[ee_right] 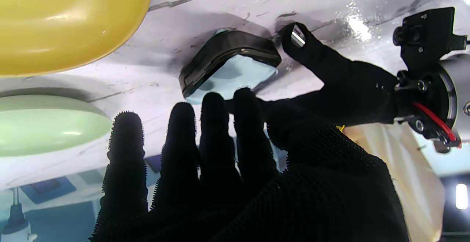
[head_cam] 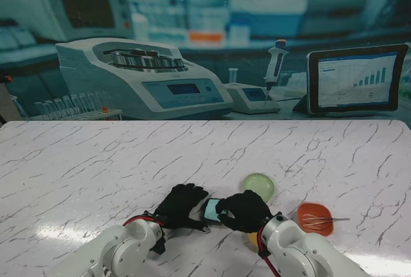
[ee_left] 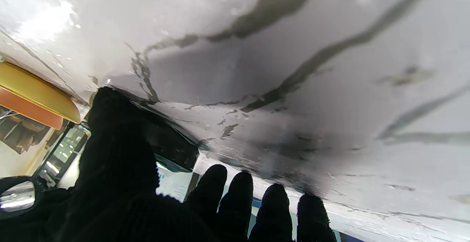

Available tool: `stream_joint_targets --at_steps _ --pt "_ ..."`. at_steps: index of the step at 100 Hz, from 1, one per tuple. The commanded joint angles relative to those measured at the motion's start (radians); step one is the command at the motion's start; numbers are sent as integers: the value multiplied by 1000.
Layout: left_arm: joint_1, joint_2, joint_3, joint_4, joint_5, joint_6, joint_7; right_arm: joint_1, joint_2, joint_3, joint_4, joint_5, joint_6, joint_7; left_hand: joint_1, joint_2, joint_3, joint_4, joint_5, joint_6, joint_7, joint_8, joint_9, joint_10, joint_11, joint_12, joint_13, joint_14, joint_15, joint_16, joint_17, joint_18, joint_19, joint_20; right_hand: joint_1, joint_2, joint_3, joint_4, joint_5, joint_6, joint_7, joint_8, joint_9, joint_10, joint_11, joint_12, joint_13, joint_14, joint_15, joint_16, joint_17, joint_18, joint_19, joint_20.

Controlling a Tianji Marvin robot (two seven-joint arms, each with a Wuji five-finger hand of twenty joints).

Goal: Refill the pill box with tweezers

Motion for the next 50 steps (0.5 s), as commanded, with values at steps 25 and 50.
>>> stream_joint_targets --at_steps 25,50 --pt "113 2 -112 -83 68 -3 9 -100 -13 129 -77 -75 -74 -94 -73 42 -11 19 49 -26 -9 -12 44 1 18 12 23 13 37 14 110 132 193 65 -57 41 -135 -32 -61 22 -237 61 -112 7 -87 -40 -85 -23 -81 -35 -58 -15 -35 -7" --pt "217 0 -260 -220 151 -12 44 -198 -24 288 -133 -132 -156 -196 -92 44 -11 17 59 -29 -18 -38 45 -5 5 -3 21 -1 23 5 110 123 161 49 -134 -27 -146 -83 -171 63 -371 22 -249 6 -159 -103 -198 -36 -155 -91 -116 -21 -125 -26"
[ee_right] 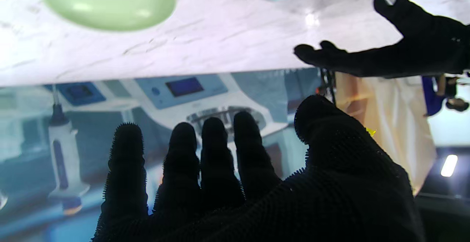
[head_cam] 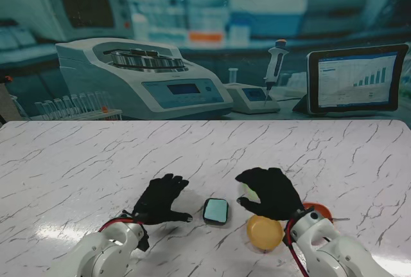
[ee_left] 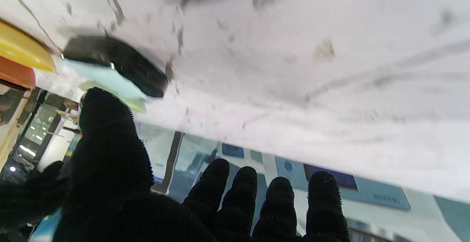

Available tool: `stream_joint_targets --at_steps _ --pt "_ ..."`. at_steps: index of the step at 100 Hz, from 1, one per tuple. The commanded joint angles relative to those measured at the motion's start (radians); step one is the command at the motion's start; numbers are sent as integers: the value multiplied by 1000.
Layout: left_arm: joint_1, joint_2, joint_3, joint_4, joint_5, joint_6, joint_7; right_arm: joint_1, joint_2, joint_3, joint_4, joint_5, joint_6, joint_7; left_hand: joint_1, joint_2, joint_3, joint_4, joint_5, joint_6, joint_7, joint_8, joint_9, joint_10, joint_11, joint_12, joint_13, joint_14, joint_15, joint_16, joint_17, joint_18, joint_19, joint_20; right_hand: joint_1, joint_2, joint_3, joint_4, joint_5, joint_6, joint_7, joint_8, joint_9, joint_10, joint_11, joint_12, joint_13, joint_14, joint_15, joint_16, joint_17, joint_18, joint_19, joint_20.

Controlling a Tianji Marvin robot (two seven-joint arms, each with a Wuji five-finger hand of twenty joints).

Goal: Refill the pill box with tweezers

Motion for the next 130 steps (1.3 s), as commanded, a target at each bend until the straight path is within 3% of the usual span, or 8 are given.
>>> stream_joint_targets --at_steps 1,21,51,78,130 --pt "18 4 -19 -33 1 -24 15 -28 0 22 -20 -11 -13 -28 -25 31 -8 17 8 -17 -14 -23 13 -12 -19 -14 -8 -18 -13 -2 -5 12 -3 4 -48 -16 4 -63 -49 23 -39 -26 -55 -7 -21 -20 -49 -31 -29 -28 -30 -23 -34 -13" --pt "95 -2 -115 -120 46 -48 67 -106 -7 129 -61 -81 -72 -132 -47 31 -10 16 7 -19 -17 -40 11 -10 -24 -21 -13 -20 -14 -11 -1 -4 -45 -17 -105 -49 26 -99 -85 55 -100 -69 -111 4 -39 -58 -98 -32 -53 -70 -45 -34 -98 -23" --pt "219 -8 -229 -217 103 -92 134 -205 -17 263 -73 -147 -106 -273 -68 31 -10 16 2 -22 -23 -53 9 -7 -31 -28 -15 -19 -17 -22 4 -10 -80 -34 -168 -76 42 -113 -118 74 -133 -99 -151 14 -46 -79 -135 -30 -56 -96 -60 -49 -154 -39" --pt "263 -12 -250 -224 110 -117 179 -254 -29 317 -34 -142 -117 -380 -69 28 -7 16 7 -22 -19 -58 16 -8 -29 -29 -9 -18 -12 -24 7 -11 -79 -31 -169 -85 50 -115 -104 76 -128 -102 -139 17 -38 -80 -128 -23 -47 -98 -52 -44 -162 -40" --pt "263 -14 -246 -211 111 -117 201 -272 -54 398 17 -70 -132 -451 -68 30 -6 16 6 -21 -18 -64 16 -7 -28 -28 -9 -19 -8 -26 6 -10 -74 -26 -150 -85 53 -115 -91 71 -114 -104 -129 17 -33 -79 -120 -24 -41 -101 -46 -48 -171 -43"
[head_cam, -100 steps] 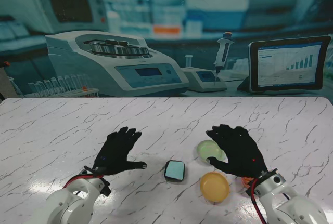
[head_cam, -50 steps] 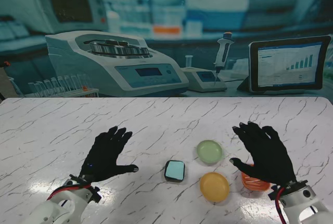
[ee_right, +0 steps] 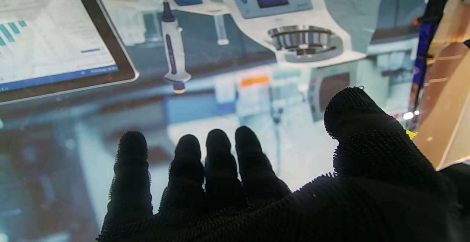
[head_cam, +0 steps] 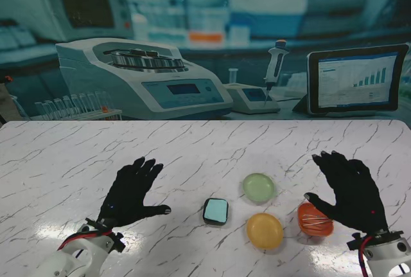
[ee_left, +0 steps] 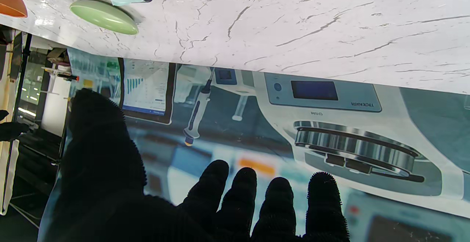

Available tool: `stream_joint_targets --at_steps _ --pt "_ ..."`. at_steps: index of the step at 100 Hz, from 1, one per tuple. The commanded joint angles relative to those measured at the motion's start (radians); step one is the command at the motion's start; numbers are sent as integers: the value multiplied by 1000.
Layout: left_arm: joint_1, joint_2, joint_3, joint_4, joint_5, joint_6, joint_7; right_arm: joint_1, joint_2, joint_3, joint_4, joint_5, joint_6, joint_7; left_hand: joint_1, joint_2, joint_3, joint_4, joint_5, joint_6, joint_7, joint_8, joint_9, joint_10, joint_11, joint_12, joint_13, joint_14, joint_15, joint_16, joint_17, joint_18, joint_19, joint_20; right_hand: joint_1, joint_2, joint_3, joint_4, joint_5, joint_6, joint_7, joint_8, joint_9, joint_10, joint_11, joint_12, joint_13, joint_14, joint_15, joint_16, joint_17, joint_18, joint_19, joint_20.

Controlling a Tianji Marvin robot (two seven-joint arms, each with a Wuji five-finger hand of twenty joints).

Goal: Refill the pill box with tweezers

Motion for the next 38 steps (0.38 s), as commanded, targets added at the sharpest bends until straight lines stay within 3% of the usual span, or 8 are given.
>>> stream_joint_targets --at_steps 1,38 --pt "1 -6 6 8 -5 -25 -9 -7 -7 0 11 -3 -4 -7 -23 29 -6 16 7 -20 -8 -17 16 -8 -16 -7 -9 -16 -8 -12 -2 -11 -32 -11 -13 -11 16 -45 -1 19 -3 -22 -18 9 -3 -6 -19 -14 -2 -21 -2 -49 -21 -5" --pt "-6 -4 11 7 -9 -22 -28 -7 -4 -7 7 -2 -8 20 -25 33 -6 16 4 -21 -7 -19 15 -9 -16 -7 -8 -18 -8 -12 -2 -7 -31 -10 -6 -1 9 -44 1 17 5 -21 -18 8 -4 -6 -20 -15 -3 -22 -3 -49 -23 -5"
